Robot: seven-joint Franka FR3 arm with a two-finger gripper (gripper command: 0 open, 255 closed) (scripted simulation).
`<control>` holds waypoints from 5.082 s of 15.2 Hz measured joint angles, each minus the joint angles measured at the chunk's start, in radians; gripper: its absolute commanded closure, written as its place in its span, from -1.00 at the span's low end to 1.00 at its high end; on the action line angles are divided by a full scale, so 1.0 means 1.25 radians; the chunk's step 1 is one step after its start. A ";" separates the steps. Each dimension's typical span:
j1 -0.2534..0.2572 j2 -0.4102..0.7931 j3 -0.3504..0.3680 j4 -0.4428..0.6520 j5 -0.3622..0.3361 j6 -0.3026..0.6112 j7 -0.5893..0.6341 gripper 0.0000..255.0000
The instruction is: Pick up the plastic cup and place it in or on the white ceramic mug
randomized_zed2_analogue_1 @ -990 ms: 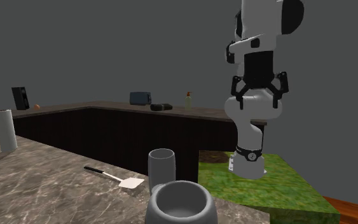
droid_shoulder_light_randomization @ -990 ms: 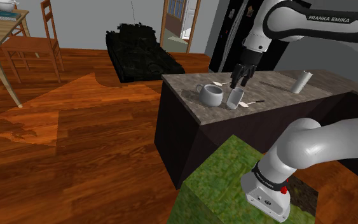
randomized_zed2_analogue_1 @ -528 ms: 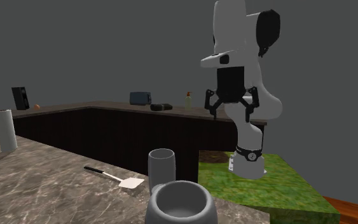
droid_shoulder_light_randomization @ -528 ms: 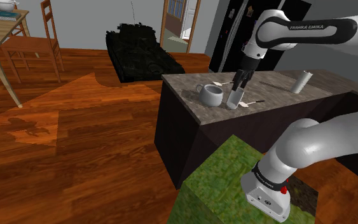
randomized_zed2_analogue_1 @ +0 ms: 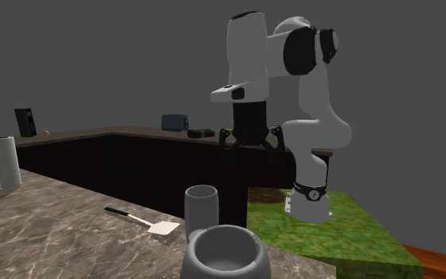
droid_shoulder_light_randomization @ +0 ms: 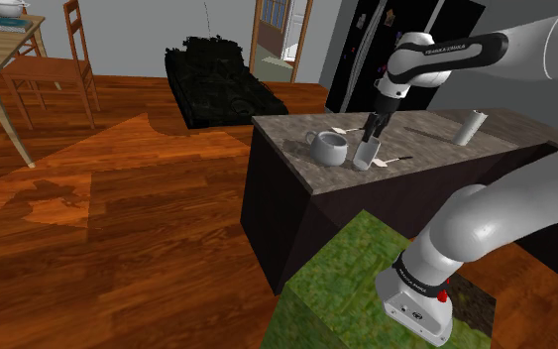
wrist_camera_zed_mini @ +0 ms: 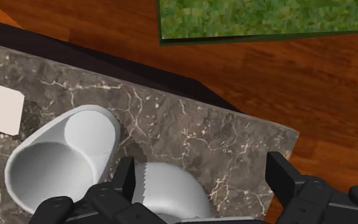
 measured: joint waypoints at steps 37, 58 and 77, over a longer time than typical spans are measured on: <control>0.010 0.238 -0.127 0.086 0.085 0.144 -0.209 1.00; 0.010 0.147 -0.094 0.239 0.042 -0.086 -0.168 1.00; 0.080 0.355 -0.033 0.583 0.168 -0.253 -0.078 1.00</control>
